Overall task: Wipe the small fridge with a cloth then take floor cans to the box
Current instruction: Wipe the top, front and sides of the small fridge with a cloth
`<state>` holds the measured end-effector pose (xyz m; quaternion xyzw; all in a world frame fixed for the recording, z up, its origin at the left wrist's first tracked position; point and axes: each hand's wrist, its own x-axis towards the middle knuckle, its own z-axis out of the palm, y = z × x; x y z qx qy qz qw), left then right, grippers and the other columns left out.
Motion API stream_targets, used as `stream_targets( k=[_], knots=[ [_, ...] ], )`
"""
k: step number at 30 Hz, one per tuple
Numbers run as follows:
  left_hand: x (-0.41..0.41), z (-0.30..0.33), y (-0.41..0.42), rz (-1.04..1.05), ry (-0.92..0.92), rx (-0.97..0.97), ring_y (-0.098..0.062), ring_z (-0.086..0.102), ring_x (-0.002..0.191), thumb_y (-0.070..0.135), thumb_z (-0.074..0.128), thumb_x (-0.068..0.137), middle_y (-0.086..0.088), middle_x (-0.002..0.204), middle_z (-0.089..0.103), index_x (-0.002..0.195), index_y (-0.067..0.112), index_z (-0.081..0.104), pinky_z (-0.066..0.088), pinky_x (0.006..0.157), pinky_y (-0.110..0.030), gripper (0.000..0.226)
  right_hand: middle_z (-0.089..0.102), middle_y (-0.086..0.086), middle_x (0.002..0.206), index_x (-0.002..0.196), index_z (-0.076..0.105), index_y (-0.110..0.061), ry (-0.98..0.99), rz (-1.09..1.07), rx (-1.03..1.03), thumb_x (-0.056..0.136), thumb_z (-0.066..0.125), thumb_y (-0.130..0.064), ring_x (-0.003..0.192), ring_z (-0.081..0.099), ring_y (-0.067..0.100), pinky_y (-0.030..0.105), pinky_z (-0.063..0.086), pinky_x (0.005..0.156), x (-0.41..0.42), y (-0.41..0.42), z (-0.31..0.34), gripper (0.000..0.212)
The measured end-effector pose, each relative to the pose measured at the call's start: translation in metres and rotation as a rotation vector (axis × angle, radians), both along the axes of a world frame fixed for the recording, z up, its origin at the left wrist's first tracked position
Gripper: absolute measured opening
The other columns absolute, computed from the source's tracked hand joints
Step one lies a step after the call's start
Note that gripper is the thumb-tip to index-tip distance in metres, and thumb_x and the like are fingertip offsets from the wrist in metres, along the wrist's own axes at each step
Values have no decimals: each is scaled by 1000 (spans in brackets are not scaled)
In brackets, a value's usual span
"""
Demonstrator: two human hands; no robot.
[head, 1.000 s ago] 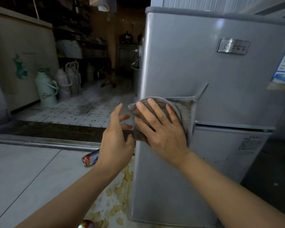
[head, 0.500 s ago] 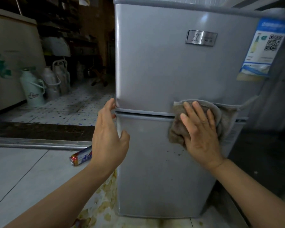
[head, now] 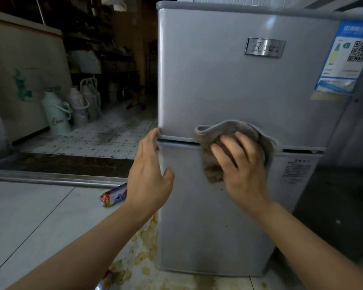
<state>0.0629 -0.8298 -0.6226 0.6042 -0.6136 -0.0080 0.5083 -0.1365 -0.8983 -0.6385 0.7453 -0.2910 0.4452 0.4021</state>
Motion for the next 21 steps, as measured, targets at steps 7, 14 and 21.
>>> stream_targets(
  k=[7,14,21],
  knots=[
    [-3,3,2,-30,-10,-55,-13,45,118,0,61,71,6,136,34,140,33,20,50,82,-36,87,37,6,131,127,57,-26,93,-28,-6,89,50,-22,122,39,30,46,35,91,53,7,16,39],
    [-15,-1,4,3,-125,-32,-22,21,138,-3,65,73,-4,151,17,143,29,20,28,97,-27,89,34,12,127,123,42,-13,-63,-100,32,85,52,-8,118,38,36,53,44,94,-65,-1,3,39],
    [-46,2,5,125,-440,-104,-36,15,139,3,70,66,-12,156,9,142,16,30,15,110,-55,88,36,31,125,116,34,-6,-581,-214,277,82,40,-10,102,49,42,45,49,81,-116,-1,8,35]
  ],
)
